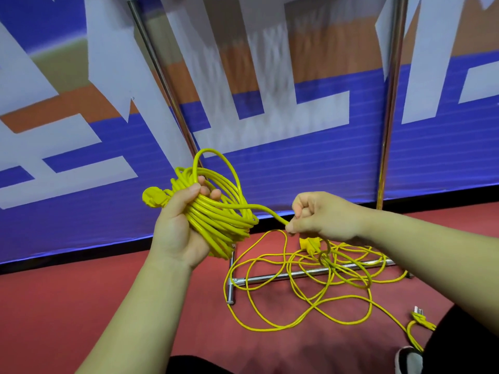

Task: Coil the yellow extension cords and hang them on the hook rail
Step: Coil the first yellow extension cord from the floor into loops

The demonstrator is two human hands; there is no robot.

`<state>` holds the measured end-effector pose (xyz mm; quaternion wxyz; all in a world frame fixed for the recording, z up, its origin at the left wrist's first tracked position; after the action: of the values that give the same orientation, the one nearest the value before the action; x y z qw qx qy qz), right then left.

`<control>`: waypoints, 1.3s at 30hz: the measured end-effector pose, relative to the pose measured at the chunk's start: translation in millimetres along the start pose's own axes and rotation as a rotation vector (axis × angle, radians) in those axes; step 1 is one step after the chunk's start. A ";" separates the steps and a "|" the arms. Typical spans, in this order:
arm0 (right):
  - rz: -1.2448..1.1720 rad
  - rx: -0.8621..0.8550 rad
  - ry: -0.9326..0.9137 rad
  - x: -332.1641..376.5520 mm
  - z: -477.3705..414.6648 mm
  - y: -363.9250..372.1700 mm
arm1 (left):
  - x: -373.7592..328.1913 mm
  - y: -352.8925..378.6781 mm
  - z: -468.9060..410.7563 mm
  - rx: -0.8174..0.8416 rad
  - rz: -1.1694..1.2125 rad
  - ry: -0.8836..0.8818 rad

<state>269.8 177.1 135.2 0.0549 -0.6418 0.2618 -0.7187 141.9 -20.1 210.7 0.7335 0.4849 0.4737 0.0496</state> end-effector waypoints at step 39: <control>0.009 0.072 -0.193 64.7 29.1 -25.1 | 61.0 -7.4 -7.7 0.178 -0.346 -0.099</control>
<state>292.8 162.8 205.4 0.1060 -0.7045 0.2320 -0.6623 166.7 13.6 165.0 0.7079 0.4610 0.5157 -0.1430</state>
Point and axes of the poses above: each hand's wrist, its own z-axis away from the middle knuckle, its own y-axis out of the palm, x = y × z, the point moved 2 cm from there along -z, towards the middle knuckle, and after that the axes turned 15 degrees about z, right-handed, at the moved point
